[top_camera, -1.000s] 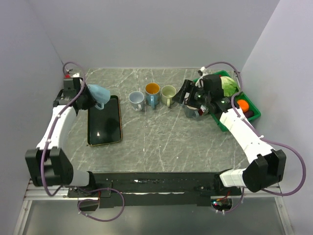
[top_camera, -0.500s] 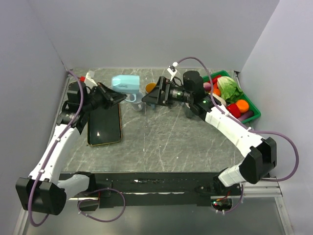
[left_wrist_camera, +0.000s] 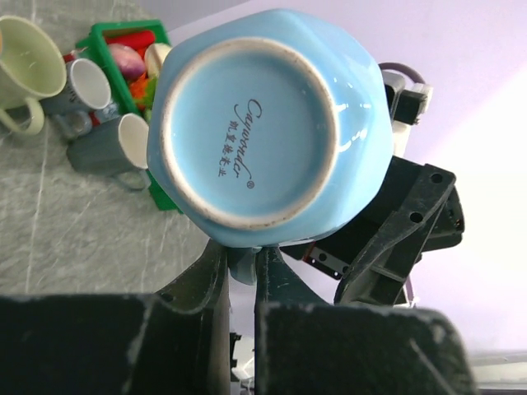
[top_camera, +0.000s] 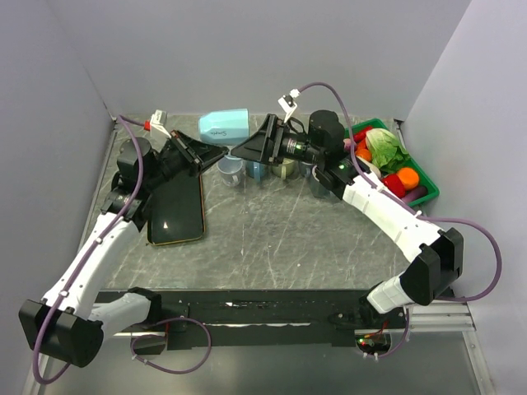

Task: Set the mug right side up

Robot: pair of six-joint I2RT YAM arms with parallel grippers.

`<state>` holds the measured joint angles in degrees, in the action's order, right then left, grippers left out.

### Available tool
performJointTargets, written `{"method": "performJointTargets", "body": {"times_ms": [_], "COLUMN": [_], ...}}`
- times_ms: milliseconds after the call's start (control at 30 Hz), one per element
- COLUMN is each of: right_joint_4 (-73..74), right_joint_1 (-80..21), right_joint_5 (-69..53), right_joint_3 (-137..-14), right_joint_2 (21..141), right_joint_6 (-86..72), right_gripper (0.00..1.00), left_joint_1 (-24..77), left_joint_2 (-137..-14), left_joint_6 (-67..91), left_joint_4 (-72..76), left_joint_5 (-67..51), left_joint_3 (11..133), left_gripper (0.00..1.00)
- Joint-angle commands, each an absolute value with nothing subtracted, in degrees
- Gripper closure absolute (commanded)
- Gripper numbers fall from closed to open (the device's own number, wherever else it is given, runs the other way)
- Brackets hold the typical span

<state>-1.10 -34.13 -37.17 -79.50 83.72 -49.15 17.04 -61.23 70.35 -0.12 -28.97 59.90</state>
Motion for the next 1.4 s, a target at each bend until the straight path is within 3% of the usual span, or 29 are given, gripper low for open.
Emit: {"method": "performJointTargets", "body": {"times_ms": [0, 300, 467, 567, 667, 700, 800, 900, 933, 1000, 1233, 1367], "right_joint_4": [-9.31, -11.34, -13.71, -14.93, -18.27, -18.19, -16.96, -17.14, -16.62, -13.72, 0.42, 12.11], "right_joint_1": [-34.72, -34.72, -34.72, -34.63, -34.54, -34.45, -34.37, -34.37, -34.28, -34.01, -30.41, -29.79], "right_joint_5": [-36.13, -34.54, -34.02, -33.84, -33.14, -33.13, -32.61, -31.12, -30.16, -28.57, -18.74, -10.67], "right_joint_3": [-79.64, -80.77, -80.16, -79.89, -77.87, -77.87, -77.61, -76.29, -76.29, -76.46, -76.2, -78.48], "right_joint_2": [82.79, 84.37, 84.38, 84.2, 83.24, 83.15, 82.8, 81.31, 80.78, 79.2, 71.21, 68.12], "right_joint_6": [-53.16, -54.31, -55.55, -55.98, -56.95, -56.87, -56.08, -54.85, -54.15, -51.51, -40.03, -30.87], "right_gripper": [0.14, 0.46, 0.49, 0.61, 0.83, 0.98, 1.0, 1.0, 1.0, 1.0, 1.0, 1.0], "left_joint_1": [18.1, 20.21, 21.18, 21.62, 22.15, 22.15, 22.24, 22.32, 22.32, 22.32, 22.32, 22.32], "left_joint_2": [-57.57, -57.04, -56.78, -56.69, -56.16, -56.16, -55.81, -55.37, -55.2, -54.85, -53.27, -50.98], "left_joint_6": [73.83, 75.14, 75.32, 75.41, 75.41, 75.32, 74.71, 73.39, 72.0, 68.23, 52.31, 44.14], "left_joint_4": [13.7, 16.78, 16.61, 16.52, 17.31, 17.23, 16.79, 16.09, 15.04, 14.25, -4.46, -14.12], "left_joint_5": [-25.49, -23.73, -23.12, -22.76, -22.24, -22.15, -21.8, -21.54, -21.27, -21.71, -13.82, -2.14], "left_joint_3": [62.06, 60.3, 59.59, 59.15, 58.27, 58.1, 57.75, 57.92, 58.09, 58.88, 65.82, 68.9], "left_gripper": [0.99, 0.99, 0.99, 0.99, 0.99, 0.99, 0.99, 0.56, 0.26, 0.02, 0.04, 0.04]}}
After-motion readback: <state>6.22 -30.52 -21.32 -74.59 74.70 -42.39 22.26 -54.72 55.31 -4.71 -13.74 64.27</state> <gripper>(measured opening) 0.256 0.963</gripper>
